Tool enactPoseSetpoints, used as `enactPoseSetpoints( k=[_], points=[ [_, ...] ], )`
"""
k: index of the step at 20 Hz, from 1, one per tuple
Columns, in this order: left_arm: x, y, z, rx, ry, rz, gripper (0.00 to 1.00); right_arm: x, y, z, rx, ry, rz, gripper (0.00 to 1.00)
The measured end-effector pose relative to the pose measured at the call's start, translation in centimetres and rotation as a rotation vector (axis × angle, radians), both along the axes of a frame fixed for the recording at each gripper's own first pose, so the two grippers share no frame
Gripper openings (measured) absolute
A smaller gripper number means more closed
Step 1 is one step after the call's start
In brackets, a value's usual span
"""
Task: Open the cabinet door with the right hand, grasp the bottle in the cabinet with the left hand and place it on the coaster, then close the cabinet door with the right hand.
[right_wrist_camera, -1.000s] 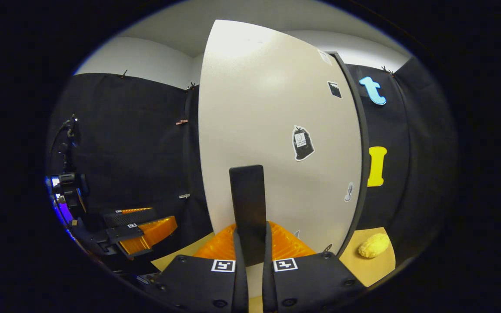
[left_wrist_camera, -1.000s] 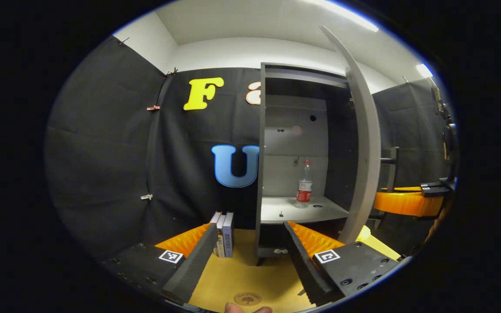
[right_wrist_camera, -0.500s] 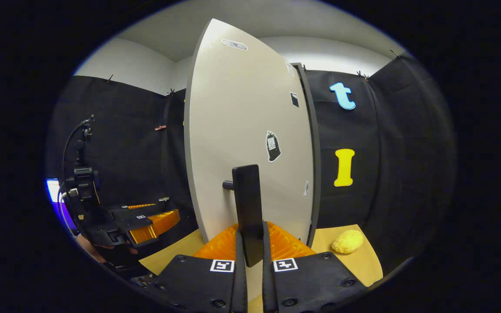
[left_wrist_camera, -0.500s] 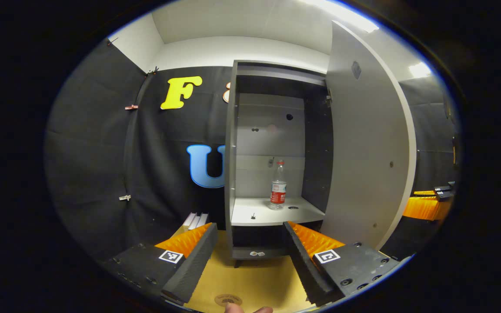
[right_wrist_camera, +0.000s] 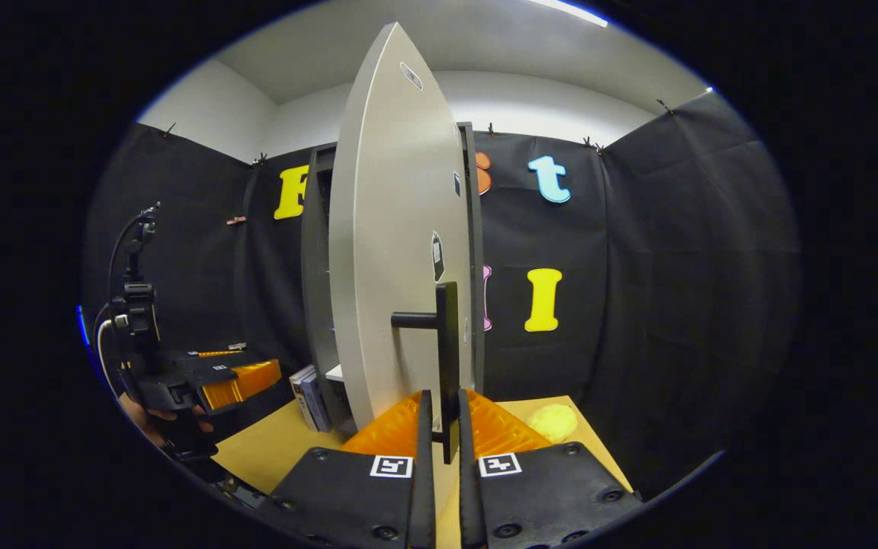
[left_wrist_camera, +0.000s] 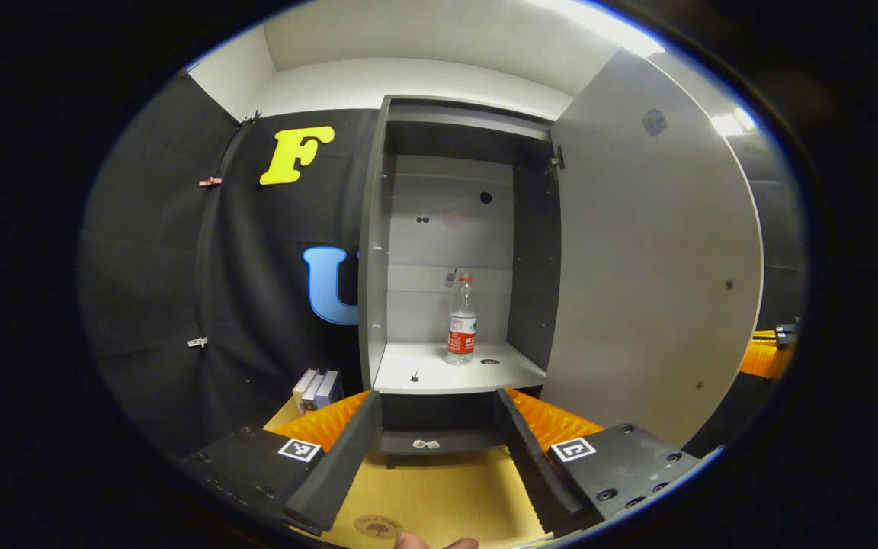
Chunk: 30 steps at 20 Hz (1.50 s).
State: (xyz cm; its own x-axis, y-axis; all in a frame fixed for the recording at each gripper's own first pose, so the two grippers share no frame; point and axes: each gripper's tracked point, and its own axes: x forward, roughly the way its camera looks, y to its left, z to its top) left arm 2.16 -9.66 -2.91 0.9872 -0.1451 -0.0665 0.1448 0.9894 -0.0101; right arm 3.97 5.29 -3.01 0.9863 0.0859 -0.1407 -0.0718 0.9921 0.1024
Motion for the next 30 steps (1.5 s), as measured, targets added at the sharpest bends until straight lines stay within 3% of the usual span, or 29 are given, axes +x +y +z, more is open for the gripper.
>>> enactPoseSetpoints(
  k=[7,10,14,16,17,21,22,26,27,30],
  points=[
    [2.5,-1.9,0.8,-0.007,-0.021,-0.023,0.94,-2.4,-3.5,0.0,0.001,0.014,-0.118,0.11],
    [5.0,-3.6,1.3,0.001,-0.038,-0.044,0.91,-2.3,-3.3,-0.1,0.031,0.021,-0.105,0.11],
    [9.8,-6.1,2.1,0.012,-0.076,-0.065,0.94,-2.6,-3.8,0.1,-0.001,0.008,-0.098,0.12],
    [13.0,-7.3,1.8,0.016,-0.08,-0.076,0.94,-3.1,-4.5,0.4,-0.03,-0.023,-0.115,0.18],
    [14.7,-7.7,1.8,0.025,-0.087,-0.074,0.91,-3.5,-5.2,0.6,-0.047,-0.042,-0.134,0.34],
    [21.9,-9.3,1.1,0.059,-0.125,-0.061,0.94,-4.7,-8.3,-0.2,-0.075,-0.063,-0.198,0.98],
    [23.4,-9.7,0.8,0.057,-0.127,-0.059,0.91,-5.0,-9.0,-0.8,-0.064,-0.054,-0.212,1.0],
    [29.0,-10.9,-0.5,0.097,-0.134,-0.043,0.94,-5.3,-11.7,-3.4,0.061,0.027,-0.259,0.98],
    [30.3,-11.1,-1.1,0.113,-0.13,-0.04,0.91,-5.1,-12.7,-3.5,0.072,0.022,-0.279,0.98],
    [33.5,-11.8,-2.1,0.13,-0.121,-0.025,0.94,-4.8,-15.0,-3.6,0.047,-0.001,-0.312,0.98]
  ],
)
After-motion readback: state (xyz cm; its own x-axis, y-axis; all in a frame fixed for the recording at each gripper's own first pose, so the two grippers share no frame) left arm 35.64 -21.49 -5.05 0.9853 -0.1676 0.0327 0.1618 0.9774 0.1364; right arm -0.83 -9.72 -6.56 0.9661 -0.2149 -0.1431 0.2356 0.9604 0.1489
